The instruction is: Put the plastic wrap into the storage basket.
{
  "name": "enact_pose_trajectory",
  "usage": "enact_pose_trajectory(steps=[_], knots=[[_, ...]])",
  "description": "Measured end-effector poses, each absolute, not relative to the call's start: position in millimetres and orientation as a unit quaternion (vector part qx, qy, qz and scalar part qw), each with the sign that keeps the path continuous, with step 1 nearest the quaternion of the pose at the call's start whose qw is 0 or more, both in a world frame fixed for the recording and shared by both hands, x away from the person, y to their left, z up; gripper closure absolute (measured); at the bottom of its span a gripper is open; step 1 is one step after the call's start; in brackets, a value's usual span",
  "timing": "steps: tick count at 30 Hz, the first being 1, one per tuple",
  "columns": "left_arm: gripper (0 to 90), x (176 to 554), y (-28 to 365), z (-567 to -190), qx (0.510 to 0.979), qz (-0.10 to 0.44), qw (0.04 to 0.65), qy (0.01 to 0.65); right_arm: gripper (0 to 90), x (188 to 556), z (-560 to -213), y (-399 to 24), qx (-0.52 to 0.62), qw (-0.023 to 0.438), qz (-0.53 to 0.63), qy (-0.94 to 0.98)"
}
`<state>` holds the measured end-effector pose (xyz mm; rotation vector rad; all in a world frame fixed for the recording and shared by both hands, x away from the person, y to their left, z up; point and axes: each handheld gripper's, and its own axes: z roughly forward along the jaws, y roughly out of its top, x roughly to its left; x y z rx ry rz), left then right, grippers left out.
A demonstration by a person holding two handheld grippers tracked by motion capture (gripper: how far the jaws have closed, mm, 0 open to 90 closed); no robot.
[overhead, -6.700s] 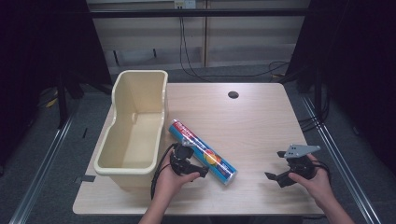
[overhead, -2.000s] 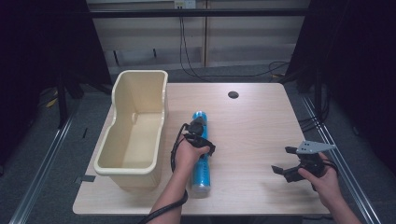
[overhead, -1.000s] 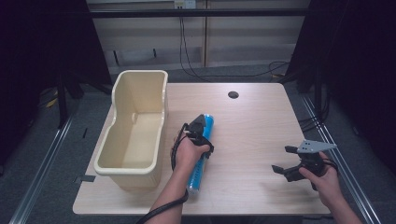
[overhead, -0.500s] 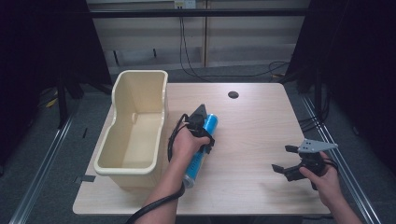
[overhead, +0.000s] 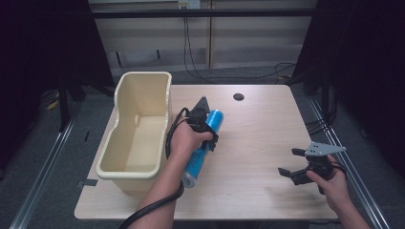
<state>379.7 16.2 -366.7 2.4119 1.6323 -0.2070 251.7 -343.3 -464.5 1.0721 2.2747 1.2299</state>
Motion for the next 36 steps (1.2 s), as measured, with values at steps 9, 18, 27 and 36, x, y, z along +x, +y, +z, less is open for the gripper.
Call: enact_pose_trajectory(steps=[9, 18, 27, 36], knots=[[32.4, 377.3, 29.3, -338.2, 0.815, -0.081, 0.116, 0.561, 2.2, 250.9, -463.0, -343.1, 0.374, 0.175, 0.437, 0.799], [32.4, 376.5, 37.4, -318.7, 0.815, -0.091, 0.121, 0.559, 2.1, 251.6, -463.8, -343.4, 0.376, 0.172, 0.438, 0.798], [32.4, 376.3, 50.2, -294.0, 0.809, -0.088, 0.132, 0.565, 2.1, 250.8, -463.5, -344.0, 0.375, 0.168, 0.438, 0.800], [32.4, 375.4, 67.0, -277.9, 0.798, -0.077, 0.135, 0.583, 2.1, 251.1, -463.4, -343.4, 0.373, 0.170, 0.438, 0.800]])
